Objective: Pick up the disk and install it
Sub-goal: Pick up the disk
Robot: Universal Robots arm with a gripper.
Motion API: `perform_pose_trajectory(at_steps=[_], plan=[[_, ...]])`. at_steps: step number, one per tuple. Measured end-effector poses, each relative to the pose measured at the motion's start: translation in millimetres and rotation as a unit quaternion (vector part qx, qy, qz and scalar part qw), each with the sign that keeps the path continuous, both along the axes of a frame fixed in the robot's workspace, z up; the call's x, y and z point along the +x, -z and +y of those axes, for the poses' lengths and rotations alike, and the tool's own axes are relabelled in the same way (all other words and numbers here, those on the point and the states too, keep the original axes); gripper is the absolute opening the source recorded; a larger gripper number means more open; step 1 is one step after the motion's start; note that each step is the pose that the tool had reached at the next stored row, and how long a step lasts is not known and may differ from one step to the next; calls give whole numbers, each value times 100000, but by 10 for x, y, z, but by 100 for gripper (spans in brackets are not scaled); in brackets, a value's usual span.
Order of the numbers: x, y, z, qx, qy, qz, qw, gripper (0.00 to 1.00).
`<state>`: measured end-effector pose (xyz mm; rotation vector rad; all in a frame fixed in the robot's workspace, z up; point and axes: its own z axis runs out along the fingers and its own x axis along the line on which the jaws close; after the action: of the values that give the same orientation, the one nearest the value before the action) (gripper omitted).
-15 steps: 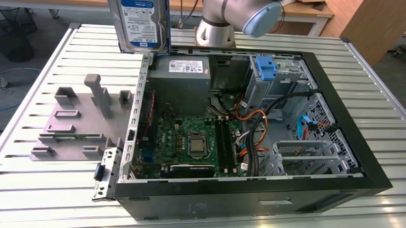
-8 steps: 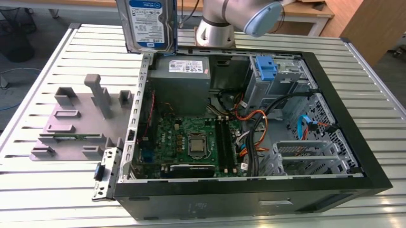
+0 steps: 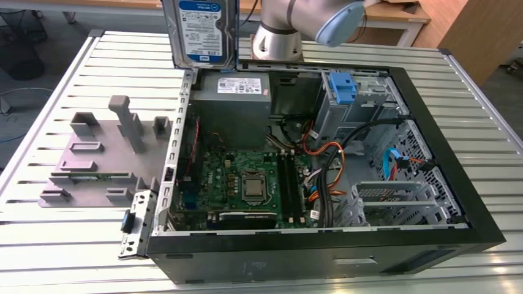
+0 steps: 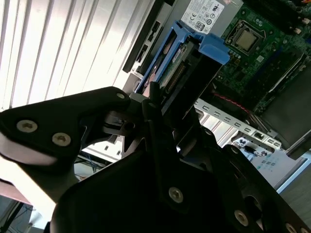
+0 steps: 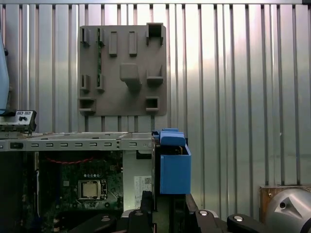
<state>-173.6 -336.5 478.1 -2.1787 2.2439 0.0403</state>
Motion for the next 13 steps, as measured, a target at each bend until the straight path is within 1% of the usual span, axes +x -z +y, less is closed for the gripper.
perform_pose_trajectory(at_steps=[13], plan=[[334, 6, 0, -1, -1, 20, 100000, 35]])
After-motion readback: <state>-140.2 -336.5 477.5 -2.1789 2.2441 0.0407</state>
